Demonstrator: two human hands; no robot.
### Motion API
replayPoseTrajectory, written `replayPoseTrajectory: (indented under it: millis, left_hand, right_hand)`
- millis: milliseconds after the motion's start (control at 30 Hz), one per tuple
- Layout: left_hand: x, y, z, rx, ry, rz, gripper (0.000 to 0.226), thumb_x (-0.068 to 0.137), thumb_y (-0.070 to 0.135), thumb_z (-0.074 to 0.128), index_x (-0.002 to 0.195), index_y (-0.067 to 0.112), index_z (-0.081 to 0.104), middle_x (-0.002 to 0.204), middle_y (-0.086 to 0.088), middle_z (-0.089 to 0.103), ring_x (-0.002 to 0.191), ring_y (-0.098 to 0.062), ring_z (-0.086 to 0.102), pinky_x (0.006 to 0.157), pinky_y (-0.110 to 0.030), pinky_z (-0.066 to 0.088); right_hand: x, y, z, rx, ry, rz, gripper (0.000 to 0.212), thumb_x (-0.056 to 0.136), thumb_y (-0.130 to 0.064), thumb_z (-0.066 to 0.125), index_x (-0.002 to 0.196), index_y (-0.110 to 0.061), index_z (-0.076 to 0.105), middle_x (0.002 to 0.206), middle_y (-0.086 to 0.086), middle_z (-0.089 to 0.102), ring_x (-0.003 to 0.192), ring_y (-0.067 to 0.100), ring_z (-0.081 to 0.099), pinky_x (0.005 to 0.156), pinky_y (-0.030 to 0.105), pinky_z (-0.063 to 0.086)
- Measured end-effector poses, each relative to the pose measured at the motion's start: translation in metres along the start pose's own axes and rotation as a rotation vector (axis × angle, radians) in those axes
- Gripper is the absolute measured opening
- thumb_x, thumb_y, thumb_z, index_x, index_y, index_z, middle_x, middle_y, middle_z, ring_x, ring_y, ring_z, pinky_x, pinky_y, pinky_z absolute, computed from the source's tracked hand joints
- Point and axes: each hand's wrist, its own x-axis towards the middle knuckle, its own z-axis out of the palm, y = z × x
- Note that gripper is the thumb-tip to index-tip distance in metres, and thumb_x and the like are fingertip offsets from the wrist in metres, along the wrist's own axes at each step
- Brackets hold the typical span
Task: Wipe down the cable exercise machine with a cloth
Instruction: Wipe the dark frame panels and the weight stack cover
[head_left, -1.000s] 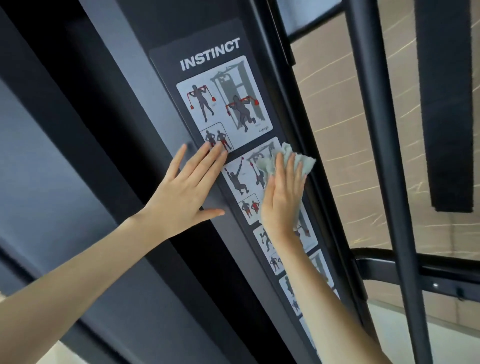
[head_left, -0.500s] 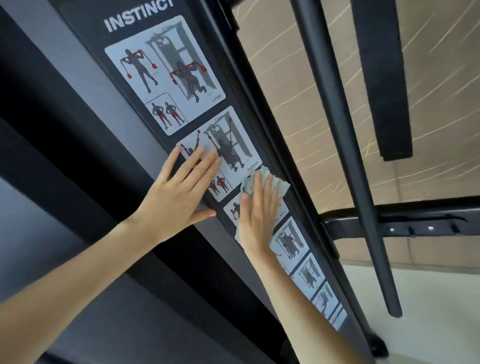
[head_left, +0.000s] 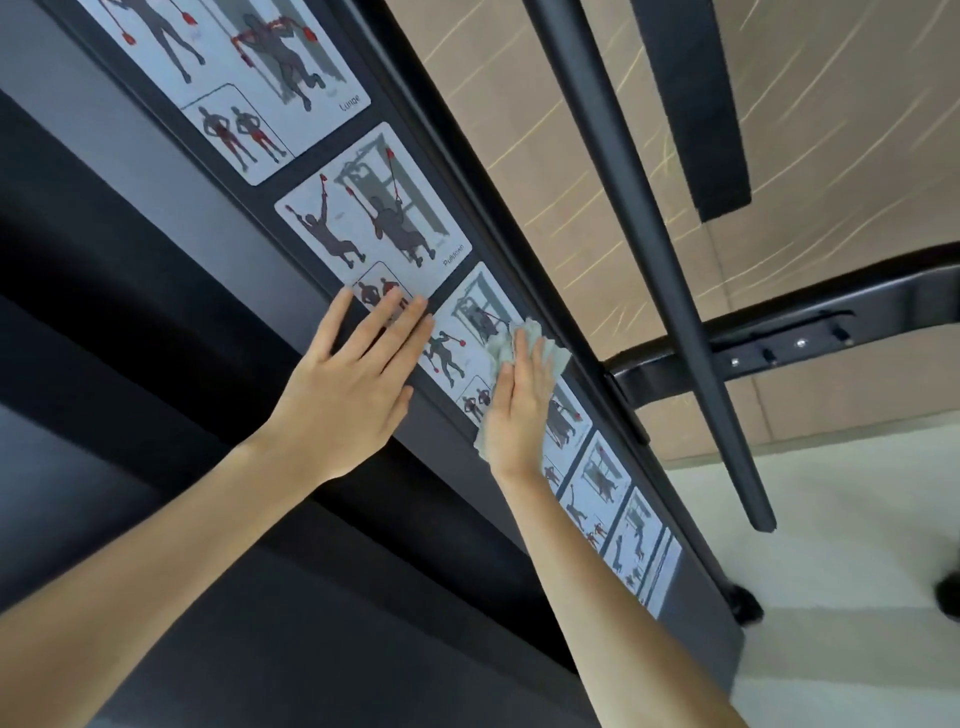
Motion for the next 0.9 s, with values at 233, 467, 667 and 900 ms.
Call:
replayPoseTrajectory:
  millis: [233,467,667,900]
  left_hand:
    - [-0.005,0.011,0.014,0.014,0.040,-0.044,0.059,0.097,0.030,0.032,0.148,0.001,0.031,0.153,-0.017,0.033,0.142,-0.033,0.027,0.118,-0.055,0.011]
    - [-0.002,0.039,0.021,0.006,0.085,-0.096,0.058,0.098,0.029,0.034,0.148,0.000,0.030,0.155,-0.017,0.030,0.144,-0.032,0.026,0.117,-0.058,0.007]
    - [-0.003,0.059,0.030,-0.020,0.063,-0.079,0.060,0.098,0.028,0.042,0.149,-0.001,0.028,0.154,-0.017,0.031,0.144,-0.032,0.026,0.118,-0.055,0.005]
    - [-0.012,0.071,0.035,-0.008,0.016,-0.022,0.060,0.099,0.032,0.036,0.150,0.003,0.026,0.157,-0.015,0.025,0.146,-0.030,0.022,0.118,-0.056,0.009]
  right_hand:
    - [0.013,-0.053,0.022,-0.040,-0.098,-0.320,0.046,0.105,-0.018,0.031,0.150,-0.014,0.027,0.158,0.008,0.020,0.148,0.021,0.006,0.121,0.045,0.005]
    - [-0.018,0.078,-0.025,0.074,0.098,0.118,0.042,0.105,-0.021,0.027,0.147,-0.025,0.029,0.157,-0.001,0.024,0.147,0.011,0.012,0.120,0.048,0.011]
    - [-0.001,0.031,-0.010,0.002,-0.002,0.010,0.048,0.104,-0.024,0.025,0.150,-0.012,0.025,0.158,0.005,0.020,0.148,0.016,0.007,0.121,0.042,0.002]
    - [-0.005,0.047,-0.019,-0.047,-0.050,-0.136,0.045,0.106,-0.024,0.029,0.150,-0.029,0.024,0.160,-0.001,0.018,0.147,0.009,0.003,0.120,0.044,-0.002]
